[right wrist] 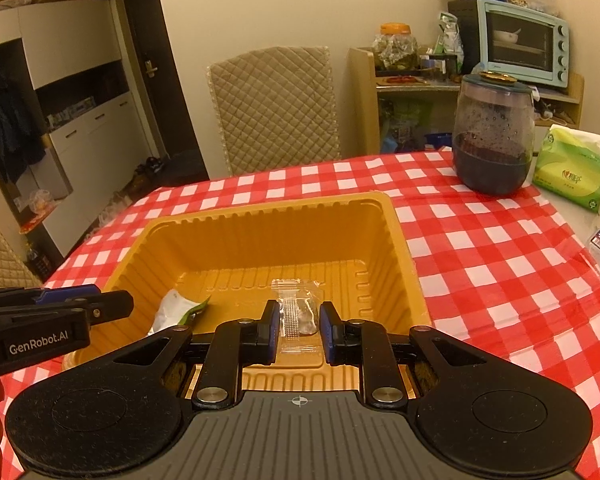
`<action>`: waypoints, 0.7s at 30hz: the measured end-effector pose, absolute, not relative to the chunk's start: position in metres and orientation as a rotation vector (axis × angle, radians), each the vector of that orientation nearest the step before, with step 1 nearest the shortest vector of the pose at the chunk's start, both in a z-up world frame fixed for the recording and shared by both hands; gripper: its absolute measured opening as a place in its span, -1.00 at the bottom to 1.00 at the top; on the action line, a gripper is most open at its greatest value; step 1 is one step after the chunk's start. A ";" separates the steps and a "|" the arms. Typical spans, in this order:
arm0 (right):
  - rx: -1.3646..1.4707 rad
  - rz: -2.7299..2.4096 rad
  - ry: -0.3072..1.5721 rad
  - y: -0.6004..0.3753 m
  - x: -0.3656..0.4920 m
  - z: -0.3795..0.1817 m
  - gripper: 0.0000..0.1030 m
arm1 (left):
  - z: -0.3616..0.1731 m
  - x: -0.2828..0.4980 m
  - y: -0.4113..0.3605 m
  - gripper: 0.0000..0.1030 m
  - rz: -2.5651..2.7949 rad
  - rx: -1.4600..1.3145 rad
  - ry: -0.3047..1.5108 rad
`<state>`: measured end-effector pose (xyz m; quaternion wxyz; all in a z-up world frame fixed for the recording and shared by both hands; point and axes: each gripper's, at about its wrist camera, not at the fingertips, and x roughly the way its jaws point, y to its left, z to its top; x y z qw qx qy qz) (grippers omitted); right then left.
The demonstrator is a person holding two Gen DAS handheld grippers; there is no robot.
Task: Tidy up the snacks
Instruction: 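Carry both held packets over the orange tray and lower them in, then open both tools to drop the packets and withdraw toward the snacks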
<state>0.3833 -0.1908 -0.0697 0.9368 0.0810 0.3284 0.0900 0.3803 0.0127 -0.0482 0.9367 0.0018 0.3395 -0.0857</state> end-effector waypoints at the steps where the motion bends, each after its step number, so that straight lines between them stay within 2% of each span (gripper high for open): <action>1: 0.167 0.184 0.669 -0.191 0.383 -0.069 -0.58 | -0.048 0.380 0.014 -0.39 -0.171 0.001 0.691; 5: 0.188 0.185 0.660 -0.192 0.384 -0.071 -0.57 | -0.047 0.380 0.018 -0.37 -0.167 0.001 0.690; 8: 0.222 0.193 0.649 -0.196 0.385 -0.072 -0.53 | -0.048 0.380 0.018 -0.28 -0.166 0.000 0.696; 9: 0.228 0.185 0.651 -0.197 0.386 -0.072 -0.34 | -0.049 0.380 0.018 -0.22 -0.165 0.000 0.697; 10: 0.234 0.174 0.649 -0.199 0.385 -0.072 0.00 | -0.049 0.380 0.018 -0.17 -0.166 0.002 0.697; 12: 0.246 0.155 0.633 -0.203 0.384 -0.070 0.18 | -0.050 0.380 0.018 -0.14 -0.165 0.004 0.697; 14: 0.246 0.142 0.628 -0.205 0.384 -0.068 0.18 | -0.049 0.379 0.018 -0.12 -0.168 0.004 0.697; 17: 0.245 0.133 0.620 -0.206 0.382 -0.067 0.18 | -0.049 0.379 0.017 -0.03 -0.167 0.008 0.696; 19: 0.240 0.128 0.616 -0.207 0.380 -0.065 0.18 | -0.048 0.377 0.017 0.11 -0.168 0.008 0.690; 21: 0.228 0.121 0.611 -0.208 0.378 -0.064 0.18 | -0.047 0.374 0.015 0.12 -0.167 0.011 0.688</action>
